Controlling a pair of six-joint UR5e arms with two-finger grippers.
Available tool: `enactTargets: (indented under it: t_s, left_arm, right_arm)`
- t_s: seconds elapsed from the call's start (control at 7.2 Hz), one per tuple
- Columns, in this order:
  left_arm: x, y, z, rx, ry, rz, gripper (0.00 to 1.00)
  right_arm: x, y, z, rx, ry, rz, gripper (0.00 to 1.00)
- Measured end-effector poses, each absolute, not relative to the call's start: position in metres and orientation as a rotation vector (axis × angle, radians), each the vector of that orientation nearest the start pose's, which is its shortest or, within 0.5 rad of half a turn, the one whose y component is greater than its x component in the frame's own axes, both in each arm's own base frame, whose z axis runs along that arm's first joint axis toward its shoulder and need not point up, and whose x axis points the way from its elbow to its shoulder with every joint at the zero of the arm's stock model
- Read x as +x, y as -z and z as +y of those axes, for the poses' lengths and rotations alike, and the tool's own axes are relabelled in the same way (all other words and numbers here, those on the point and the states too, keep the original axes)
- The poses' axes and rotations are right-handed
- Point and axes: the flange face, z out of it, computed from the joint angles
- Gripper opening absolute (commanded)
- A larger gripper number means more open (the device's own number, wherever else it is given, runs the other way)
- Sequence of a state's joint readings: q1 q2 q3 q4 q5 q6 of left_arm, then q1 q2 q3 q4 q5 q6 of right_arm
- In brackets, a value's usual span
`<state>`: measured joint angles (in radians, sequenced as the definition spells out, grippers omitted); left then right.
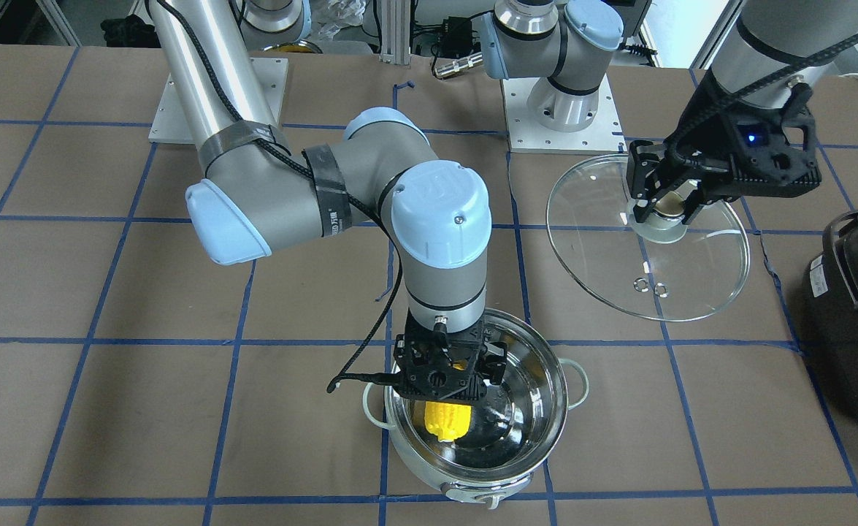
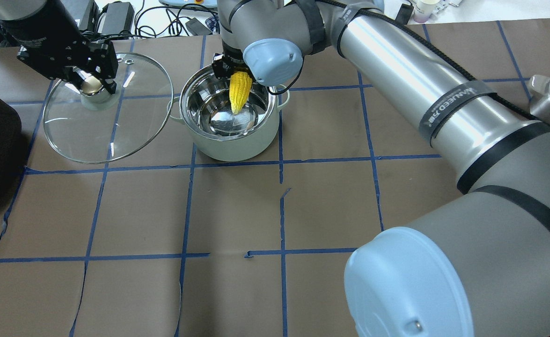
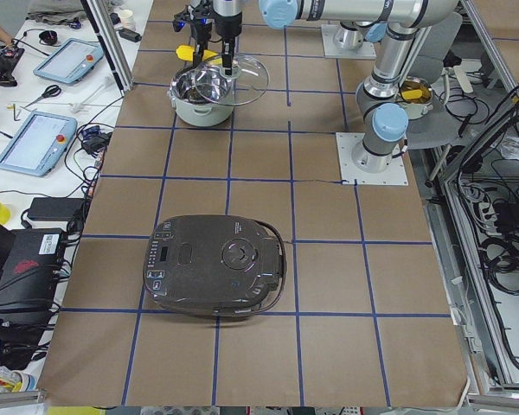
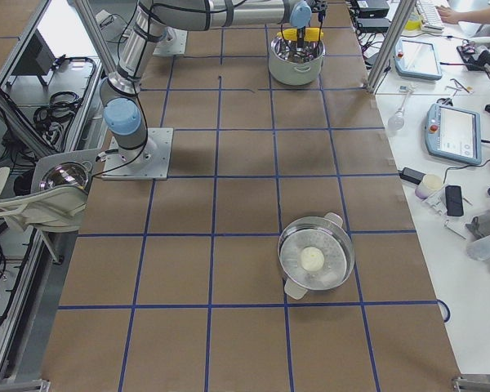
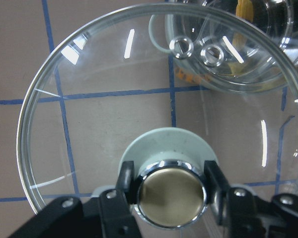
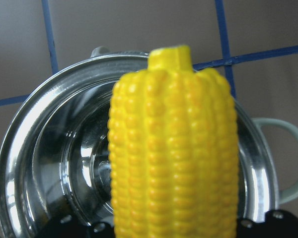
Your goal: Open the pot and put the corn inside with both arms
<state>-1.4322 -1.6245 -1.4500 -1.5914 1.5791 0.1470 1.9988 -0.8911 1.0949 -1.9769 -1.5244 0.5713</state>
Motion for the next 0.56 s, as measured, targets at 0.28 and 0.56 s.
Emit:
enactTargets:
  t_s: [0.28, 0.56]
  left_arm:
    - [-0.012, -0.503, -0.541, -0.003, 0.028, 3.127, 0.00]
    - [0.044, -0.467, -0.555, 0.068, 0.001, 3.136, 0.00]
  right_arm:
    - [0.463, -0.309, -0.644, 0.143, 0.230, 2.960, 0.90]
    - [0.467, -0.296, -0.646, 0.065, 0.228, 2.959, 1.00]
